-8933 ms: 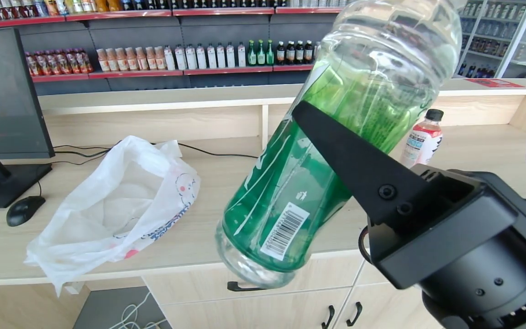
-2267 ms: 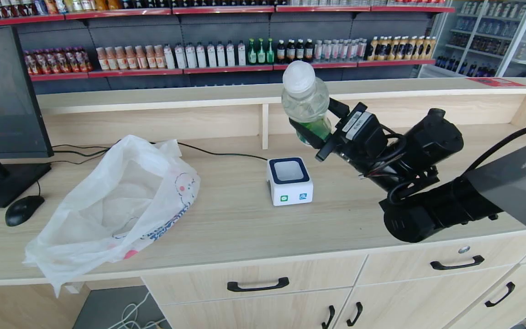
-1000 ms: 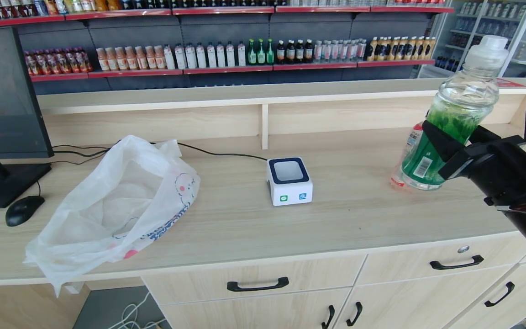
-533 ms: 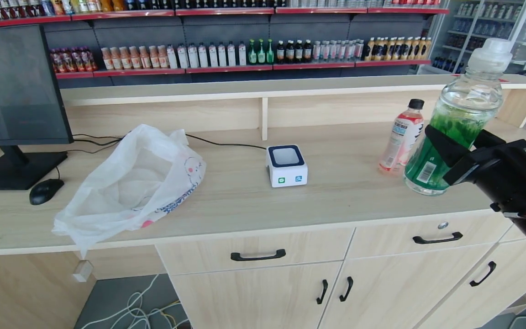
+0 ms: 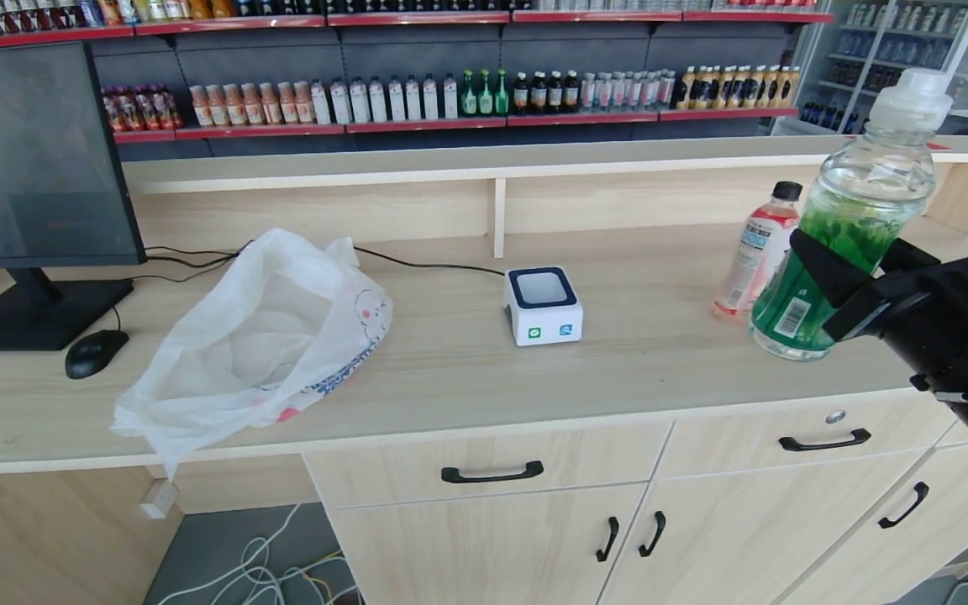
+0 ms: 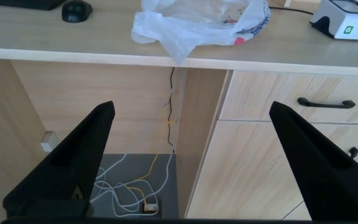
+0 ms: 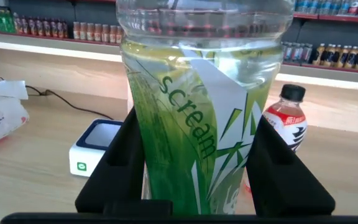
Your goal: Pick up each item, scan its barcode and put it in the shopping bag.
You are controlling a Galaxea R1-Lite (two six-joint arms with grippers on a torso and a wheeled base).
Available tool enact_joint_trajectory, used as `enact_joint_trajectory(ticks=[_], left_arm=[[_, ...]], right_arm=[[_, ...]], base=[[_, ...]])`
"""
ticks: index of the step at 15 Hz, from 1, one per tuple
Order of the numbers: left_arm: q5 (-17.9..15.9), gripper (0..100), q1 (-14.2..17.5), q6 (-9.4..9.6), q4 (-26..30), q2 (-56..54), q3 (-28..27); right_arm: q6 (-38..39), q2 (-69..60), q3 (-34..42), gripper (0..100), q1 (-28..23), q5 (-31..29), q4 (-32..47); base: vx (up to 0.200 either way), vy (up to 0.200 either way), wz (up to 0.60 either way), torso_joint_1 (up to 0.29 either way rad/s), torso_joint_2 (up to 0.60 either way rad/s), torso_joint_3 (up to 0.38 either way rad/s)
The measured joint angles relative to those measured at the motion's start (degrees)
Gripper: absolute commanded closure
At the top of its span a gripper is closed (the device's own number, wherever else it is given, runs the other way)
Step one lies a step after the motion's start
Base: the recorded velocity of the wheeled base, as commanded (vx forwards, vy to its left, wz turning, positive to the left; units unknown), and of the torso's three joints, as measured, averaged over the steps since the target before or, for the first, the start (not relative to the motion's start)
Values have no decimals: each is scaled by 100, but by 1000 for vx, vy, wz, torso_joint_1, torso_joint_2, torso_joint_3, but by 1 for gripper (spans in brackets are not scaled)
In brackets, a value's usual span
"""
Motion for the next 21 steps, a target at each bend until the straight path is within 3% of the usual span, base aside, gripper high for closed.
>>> enact_joint_trajectory(ticks=[2,7,13,18,21], left_arm=[[0,0,-5,-9,-2,0,0],[-2,0,0,2,-11,0,0],[0,0,-2,7,-5,0,0],[-2,0,-5,9,-5,0,0],[-2,0,-5,9,-5,0,0]], right_arm=[[-1,1,63,100,2,5,-24],[0,1,43,100,-9,-15,-17],[7,23,32,100,16,0,-22],[5,28,30,100,20,11,-52],[0,91,-85,100,5,-6,-30]], base=[[0,200,0,-5,7,5],[0,0,0,0,0,0],[-200,0,0,2,2,-1],[0,0,0,0,0,0],[0,0,600,15,2,1]])
